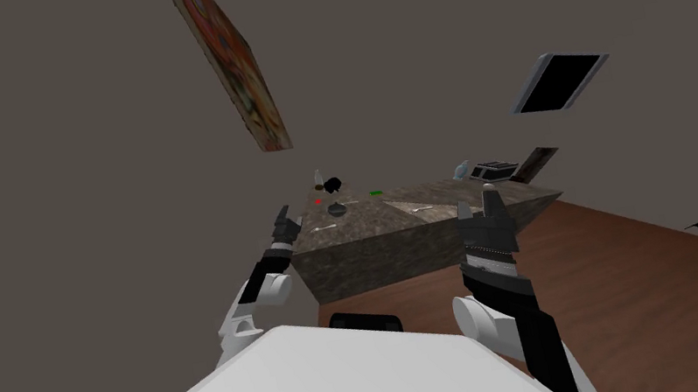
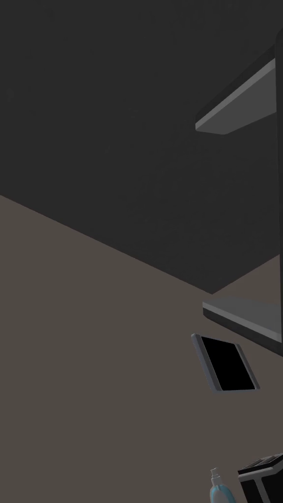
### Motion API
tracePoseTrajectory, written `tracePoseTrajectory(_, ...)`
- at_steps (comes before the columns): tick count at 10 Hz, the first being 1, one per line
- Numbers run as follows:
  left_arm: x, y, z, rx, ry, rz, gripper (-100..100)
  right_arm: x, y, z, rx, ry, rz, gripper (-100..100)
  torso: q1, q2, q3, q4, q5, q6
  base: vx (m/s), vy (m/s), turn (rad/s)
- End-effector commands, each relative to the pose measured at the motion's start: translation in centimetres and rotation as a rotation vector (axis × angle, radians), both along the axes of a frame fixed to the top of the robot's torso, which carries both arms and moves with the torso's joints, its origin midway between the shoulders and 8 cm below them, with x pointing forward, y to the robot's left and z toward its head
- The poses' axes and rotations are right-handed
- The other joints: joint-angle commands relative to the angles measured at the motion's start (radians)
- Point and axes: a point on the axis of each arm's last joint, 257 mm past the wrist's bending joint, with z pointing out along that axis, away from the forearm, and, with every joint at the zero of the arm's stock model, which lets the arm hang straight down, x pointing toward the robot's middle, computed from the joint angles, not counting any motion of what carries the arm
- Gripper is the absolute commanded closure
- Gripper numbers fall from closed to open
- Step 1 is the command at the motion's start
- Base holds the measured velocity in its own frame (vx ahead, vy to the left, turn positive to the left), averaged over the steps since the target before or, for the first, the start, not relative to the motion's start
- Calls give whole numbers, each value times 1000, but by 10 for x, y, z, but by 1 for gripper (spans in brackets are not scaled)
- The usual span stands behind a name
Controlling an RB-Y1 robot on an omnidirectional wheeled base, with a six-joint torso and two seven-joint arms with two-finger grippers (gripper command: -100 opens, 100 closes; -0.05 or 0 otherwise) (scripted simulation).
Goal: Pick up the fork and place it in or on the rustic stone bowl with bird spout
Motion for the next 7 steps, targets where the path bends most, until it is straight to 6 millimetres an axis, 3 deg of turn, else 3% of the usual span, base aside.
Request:
tracePoseTrajectory(1, 7, 1, -9, -3, 38, -6, -100, 0, 0, 0, 0, 0, 0, 0, 0, 0, 0, 0, 0, 0, -13, -2, -56)
tracePoseTrajectory(4, 35, 0, -36, -4, 139, -33, -100, 0, 0, 0, 0, 0, 0, 0, 0, 0, 0, 0, 0, -1, -14, -4, -90)
tracePoseTrajectory(7, 50, 0, -56, -1, 217, -45, -100, 0, 0, 0, 0, 0, 0, 0, 0, 0, 0, 0, 0, 0, -12, -7, -73)
